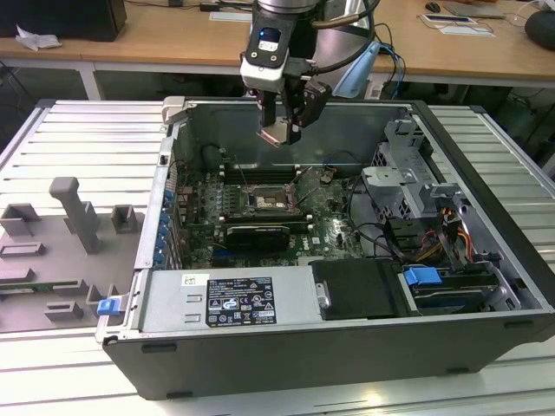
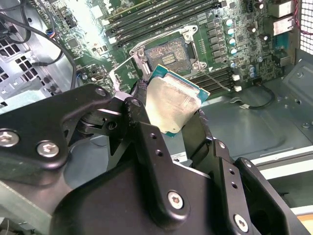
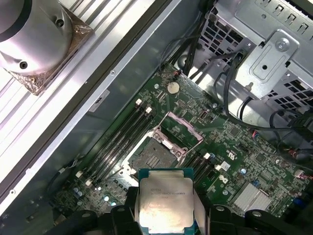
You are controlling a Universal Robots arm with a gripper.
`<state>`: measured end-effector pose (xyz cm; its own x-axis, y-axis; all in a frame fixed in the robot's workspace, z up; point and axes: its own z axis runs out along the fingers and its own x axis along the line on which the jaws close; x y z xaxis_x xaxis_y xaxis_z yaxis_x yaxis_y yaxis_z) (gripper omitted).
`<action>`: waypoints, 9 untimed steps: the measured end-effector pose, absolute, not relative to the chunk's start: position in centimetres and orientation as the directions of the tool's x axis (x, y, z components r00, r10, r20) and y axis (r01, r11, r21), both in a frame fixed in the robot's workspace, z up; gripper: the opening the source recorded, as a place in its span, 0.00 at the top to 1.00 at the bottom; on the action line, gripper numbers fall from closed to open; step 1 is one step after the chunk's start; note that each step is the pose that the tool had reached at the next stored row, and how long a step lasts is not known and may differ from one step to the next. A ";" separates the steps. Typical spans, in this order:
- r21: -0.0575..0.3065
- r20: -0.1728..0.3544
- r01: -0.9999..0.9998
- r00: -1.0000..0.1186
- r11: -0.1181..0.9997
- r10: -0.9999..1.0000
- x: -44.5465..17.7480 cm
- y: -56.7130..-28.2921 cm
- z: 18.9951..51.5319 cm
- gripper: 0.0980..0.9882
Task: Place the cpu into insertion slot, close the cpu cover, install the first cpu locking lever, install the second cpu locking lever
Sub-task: 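Place the cpu into insertion slot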
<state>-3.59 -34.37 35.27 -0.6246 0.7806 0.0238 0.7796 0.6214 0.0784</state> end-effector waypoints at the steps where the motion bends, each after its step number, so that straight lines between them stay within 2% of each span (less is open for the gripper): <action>1: 0.078 0.024 0.781 -0.622 0.619 0.782 -3.6 -34.4 35.3 0.51; 9: 0.069 0.030 0.821 -0.570 0.567 0.821 -3.6 -34.4 34.8 0.51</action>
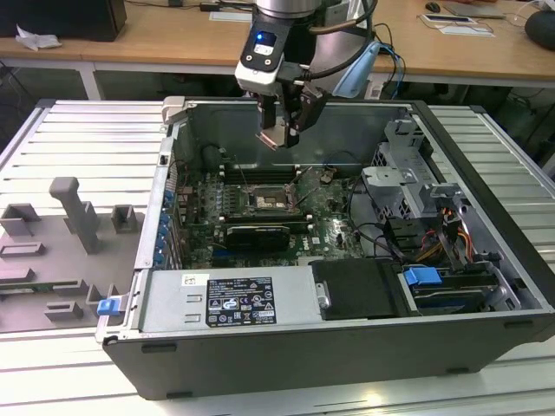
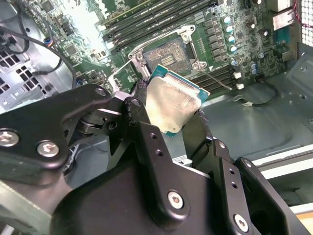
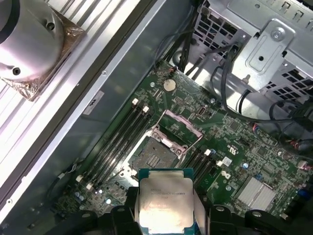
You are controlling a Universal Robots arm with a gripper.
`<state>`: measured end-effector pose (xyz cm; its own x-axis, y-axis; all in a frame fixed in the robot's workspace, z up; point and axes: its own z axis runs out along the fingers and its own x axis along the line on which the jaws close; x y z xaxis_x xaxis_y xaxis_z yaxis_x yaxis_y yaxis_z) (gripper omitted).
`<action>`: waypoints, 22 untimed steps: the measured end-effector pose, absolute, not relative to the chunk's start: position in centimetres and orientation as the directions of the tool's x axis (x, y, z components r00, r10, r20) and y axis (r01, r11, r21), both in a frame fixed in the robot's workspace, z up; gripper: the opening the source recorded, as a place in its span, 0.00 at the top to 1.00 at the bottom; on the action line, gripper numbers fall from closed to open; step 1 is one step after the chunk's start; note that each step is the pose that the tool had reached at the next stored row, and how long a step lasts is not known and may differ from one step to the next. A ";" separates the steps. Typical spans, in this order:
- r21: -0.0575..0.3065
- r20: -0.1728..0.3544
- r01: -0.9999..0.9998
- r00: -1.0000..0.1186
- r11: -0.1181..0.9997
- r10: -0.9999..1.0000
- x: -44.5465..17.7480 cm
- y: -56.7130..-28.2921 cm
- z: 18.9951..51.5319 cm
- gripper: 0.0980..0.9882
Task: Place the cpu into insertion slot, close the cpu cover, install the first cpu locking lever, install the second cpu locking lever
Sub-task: 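Place the cpu into insertion slot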
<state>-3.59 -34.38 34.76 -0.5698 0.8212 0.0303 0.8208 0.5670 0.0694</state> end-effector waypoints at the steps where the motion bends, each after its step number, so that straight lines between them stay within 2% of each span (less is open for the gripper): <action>1: 0.069 0.030 0.825 -0.564 0.561 0.825 -3.6 -34.4 34.7 0.51; 22: 0.069 0.030 0.842 -0.538 0.535 0.843 -3.6 -34.9 33.0 0.51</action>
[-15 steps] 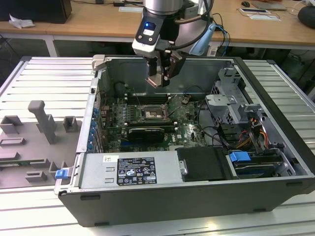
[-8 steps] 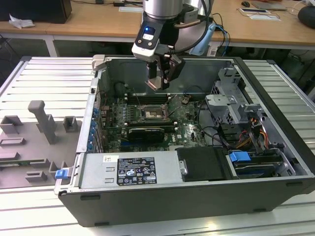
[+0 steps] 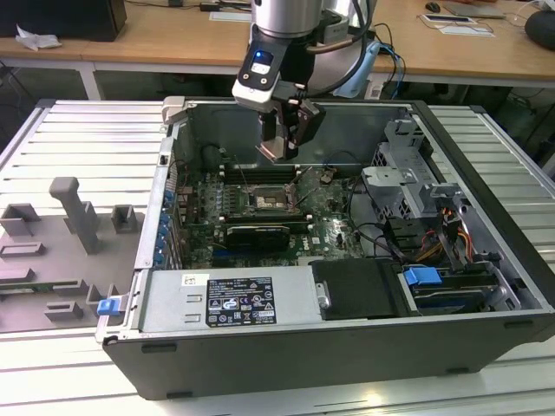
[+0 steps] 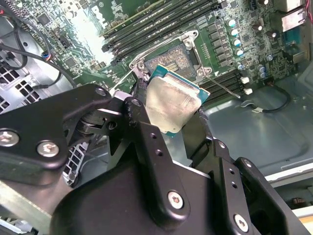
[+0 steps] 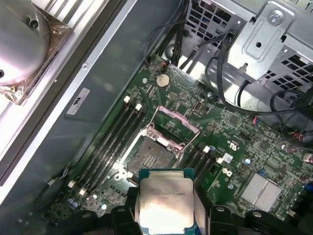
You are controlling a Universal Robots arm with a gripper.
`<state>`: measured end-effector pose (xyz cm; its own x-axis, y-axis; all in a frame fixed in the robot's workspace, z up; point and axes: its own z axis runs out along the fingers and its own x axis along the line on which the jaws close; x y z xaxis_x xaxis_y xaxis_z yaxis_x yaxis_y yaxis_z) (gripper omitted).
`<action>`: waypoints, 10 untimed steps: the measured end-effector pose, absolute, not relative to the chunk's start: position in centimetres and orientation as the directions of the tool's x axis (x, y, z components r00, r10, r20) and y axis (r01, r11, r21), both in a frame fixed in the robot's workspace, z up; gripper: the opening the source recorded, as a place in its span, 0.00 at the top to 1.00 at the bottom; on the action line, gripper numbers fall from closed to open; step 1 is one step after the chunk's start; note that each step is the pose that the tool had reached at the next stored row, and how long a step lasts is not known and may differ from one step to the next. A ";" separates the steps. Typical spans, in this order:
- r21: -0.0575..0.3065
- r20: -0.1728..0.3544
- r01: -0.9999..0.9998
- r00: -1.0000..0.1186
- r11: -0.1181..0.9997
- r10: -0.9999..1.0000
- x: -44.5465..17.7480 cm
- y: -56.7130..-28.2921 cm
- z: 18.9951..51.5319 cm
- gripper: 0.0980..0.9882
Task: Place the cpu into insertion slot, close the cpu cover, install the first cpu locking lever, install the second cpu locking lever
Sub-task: 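Place the cpu into insertion slot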
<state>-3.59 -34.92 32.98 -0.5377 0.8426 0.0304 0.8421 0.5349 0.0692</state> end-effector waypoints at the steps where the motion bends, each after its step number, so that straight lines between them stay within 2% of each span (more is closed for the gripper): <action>1: 0.069 0.030 0.842 -0.537 0.534 0.843 -3.6 -34.9 32.9 0.51; 10: 0.069 0.030 0.845 -0.534 0.531 0.845 -3.6 -34.9 32.8 0.51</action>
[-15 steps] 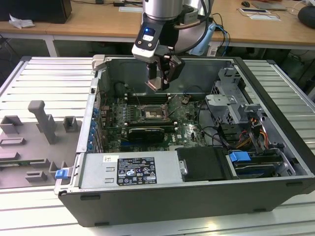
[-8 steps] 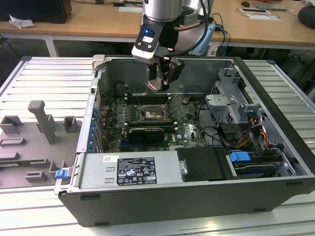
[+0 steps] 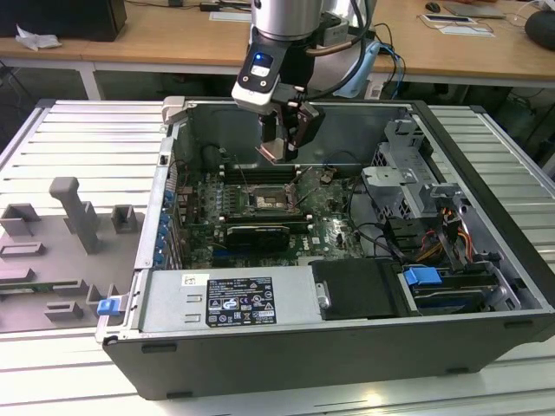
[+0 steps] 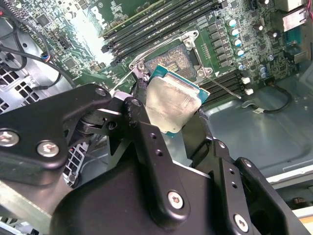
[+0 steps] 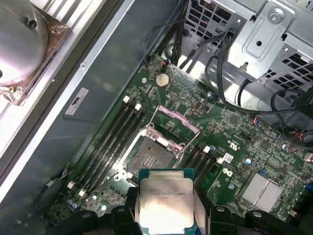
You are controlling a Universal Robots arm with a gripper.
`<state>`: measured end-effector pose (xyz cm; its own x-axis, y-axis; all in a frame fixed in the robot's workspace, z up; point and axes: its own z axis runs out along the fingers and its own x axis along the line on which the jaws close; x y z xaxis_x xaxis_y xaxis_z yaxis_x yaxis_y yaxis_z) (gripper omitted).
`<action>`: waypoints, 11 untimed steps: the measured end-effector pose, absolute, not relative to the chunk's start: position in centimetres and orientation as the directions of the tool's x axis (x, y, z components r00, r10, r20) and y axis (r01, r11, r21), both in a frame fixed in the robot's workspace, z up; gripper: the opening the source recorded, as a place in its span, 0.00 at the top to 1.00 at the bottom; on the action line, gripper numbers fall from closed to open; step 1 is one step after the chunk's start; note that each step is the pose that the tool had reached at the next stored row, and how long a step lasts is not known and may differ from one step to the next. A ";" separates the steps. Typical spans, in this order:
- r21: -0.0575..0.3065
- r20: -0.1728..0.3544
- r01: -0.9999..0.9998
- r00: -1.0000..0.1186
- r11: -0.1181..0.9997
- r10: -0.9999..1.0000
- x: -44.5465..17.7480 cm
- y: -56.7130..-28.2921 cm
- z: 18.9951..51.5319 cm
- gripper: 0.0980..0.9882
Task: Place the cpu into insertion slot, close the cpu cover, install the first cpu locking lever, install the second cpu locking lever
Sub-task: 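Place the cpu into insertion slot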
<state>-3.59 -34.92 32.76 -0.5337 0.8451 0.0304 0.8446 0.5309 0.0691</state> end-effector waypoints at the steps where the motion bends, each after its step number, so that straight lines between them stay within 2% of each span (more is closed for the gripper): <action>1: 0.069 0.030 0.845 -0.533 0.530 0.845 -3.6 -34.9 32.7 0.51; 11: 0.066 0.032 0.864 -0.501 0.498 0.865 -3.6 -34.9 32.4 0.51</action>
<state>-3.59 -34.91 32.45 -0.5010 0.8649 0.0316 0.8644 0.4984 0.0663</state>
